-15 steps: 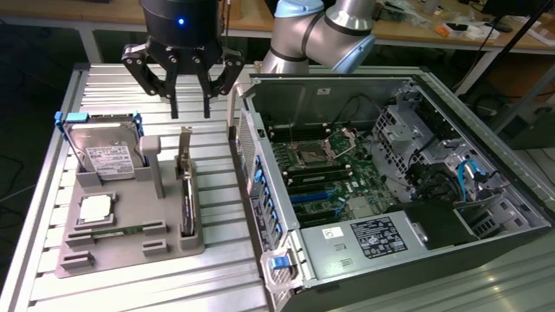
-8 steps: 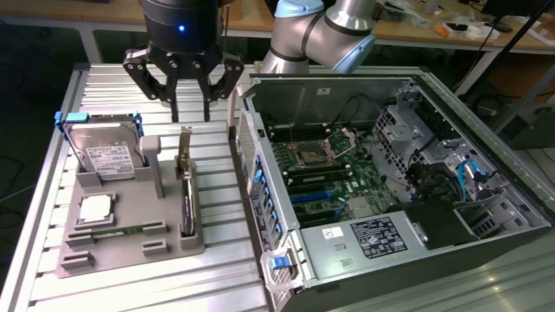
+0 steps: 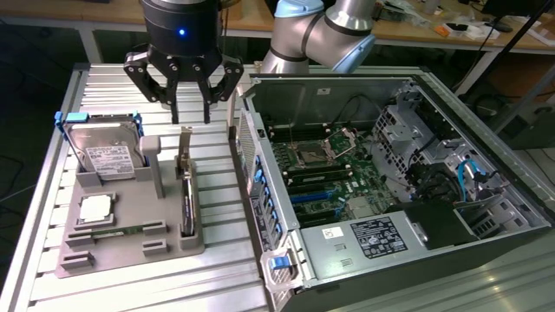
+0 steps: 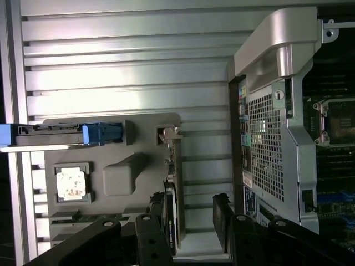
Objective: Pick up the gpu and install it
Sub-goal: 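Pick up the gpu and move the gpu toward the slot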
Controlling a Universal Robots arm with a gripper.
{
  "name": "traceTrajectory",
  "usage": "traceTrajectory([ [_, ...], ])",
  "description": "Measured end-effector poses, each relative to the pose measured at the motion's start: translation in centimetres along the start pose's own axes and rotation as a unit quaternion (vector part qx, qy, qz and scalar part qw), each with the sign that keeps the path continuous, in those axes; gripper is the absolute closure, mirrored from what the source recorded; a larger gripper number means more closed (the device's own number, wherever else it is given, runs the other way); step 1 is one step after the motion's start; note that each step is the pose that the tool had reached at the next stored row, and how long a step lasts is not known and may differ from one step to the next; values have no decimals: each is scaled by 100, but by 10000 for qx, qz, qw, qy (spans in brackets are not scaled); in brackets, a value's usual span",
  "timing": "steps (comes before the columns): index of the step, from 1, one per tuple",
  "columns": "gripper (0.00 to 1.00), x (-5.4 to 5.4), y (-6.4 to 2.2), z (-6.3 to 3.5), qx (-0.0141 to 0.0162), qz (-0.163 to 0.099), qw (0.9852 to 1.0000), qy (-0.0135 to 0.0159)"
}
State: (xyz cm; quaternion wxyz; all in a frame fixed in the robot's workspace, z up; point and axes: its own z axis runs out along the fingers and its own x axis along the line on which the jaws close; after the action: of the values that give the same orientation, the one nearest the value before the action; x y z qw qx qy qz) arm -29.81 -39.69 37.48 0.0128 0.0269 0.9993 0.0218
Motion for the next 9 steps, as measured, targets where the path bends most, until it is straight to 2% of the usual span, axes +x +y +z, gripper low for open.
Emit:
traceTrajectory([
  [9,52,1,-2,39,0,0,10000,0],
])
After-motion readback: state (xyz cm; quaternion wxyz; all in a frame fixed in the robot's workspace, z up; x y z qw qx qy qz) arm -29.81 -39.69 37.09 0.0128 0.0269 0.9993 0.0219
